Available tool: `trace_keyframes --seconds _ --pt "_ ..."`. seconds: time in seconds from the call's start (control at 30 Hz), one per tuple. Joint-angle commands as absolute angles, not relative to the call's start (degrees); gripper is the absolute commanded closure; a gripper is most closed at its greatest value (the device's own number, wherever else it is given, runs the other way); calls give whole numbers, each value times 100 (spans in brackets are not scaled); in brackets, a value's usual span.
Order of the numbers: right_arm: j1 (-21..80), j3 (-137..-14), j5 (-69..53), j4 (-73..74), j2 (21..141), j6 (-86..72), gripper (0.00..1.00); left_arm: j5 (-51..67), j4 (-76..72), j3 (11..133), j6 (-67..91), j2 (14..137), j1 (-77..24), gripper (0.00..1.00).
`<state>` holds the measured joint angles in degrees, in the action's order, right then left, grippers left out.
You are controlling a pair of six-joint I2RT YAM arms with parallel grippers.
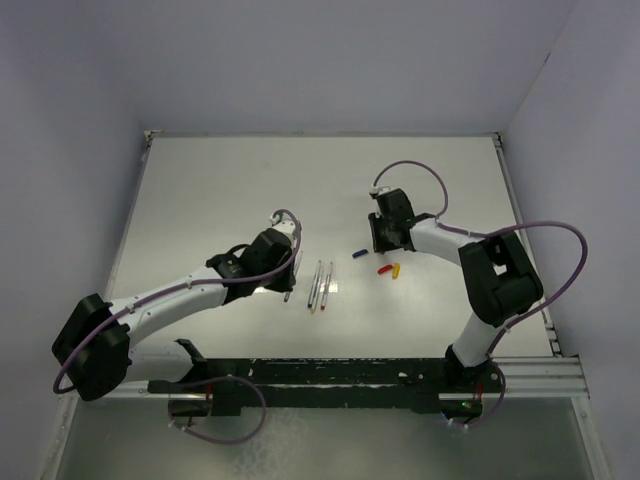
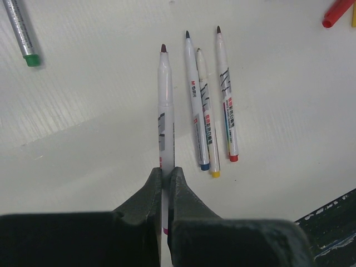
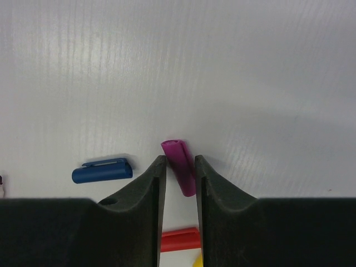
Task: Insert the pens into the pen caps
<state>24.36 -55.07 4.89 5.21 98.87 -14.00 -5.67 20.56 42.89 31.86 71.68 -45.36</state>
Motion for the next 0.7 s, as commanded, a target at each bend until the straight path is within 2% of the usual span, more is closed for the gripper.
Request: trace_keyframes --seconds 0.0,0.1,0.23,0.43,0.67 --pt "2437 -5712 405 680 9963 -1478 72 -498 1878 4482 3085 7141 -4472 100" --pt "2432 -5721 390 727 10005 -1504 74 -488 1881 4482 3084 7142 -4465 100" --pt "2435 -5719 334 825 10077 -1512 99 -488 1889 4472 3084 7154 -4447 100" --pt "2433 -5717 313 910 10140 -1570 97 -449 1888 4452 3080 7186 -4437 100" --pt "2435 -5717 162 854 10024 -1700 100 -414 1853 4419 3076 7211 -4436 100"
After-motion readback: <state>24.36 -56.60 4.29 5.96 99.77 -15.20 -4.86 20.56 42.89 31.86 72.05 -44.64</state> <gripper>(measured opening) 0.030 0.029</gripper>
